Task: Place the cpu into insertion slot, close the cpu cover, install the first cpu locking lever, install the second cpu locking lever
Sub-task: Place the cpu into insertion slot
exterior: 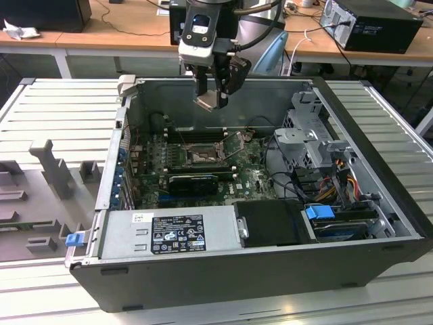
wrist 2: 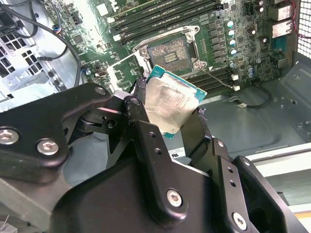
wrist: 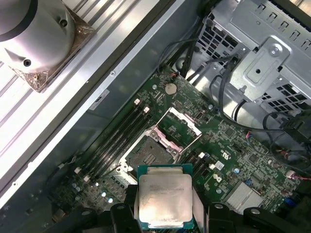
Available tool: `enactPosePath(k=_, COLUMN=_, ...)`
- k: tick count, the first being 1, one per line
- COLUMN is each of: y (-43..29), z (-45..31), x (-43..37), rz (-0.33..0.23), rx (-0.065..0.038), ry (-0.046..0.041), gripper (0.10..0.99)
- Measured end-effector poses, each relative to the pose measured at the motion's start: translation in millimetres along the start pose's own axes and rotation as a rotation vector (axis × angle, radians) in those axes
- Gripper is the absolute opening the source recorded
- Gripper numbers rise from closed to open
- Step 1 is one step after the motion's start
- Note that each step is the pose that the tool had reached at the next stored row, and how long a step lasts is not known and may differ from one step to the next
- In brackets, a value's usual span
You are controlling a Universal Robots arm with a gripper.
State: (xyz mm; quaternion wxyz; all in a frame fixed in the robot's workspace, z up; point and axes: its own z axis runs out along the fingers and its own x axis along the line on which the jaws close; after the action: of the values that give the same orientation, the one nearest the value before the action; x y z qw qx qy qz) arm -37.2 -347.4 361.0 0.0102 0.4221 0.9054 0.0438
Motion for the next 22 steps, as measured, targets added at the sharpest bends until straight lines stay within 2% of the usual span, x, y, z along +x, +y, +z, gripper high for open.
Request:
enactPosePath(k=11, y=-0.2, z=1.5, x=0.0, rz=0.022, rx=0.0, ry=-0.002, gripper=0.529)
enactPosePath(k=22, y=-0.2, z=2.7, x=0.0, rz=0.093, rx=-0.002, ry=-0.0082, gripper=0.529)
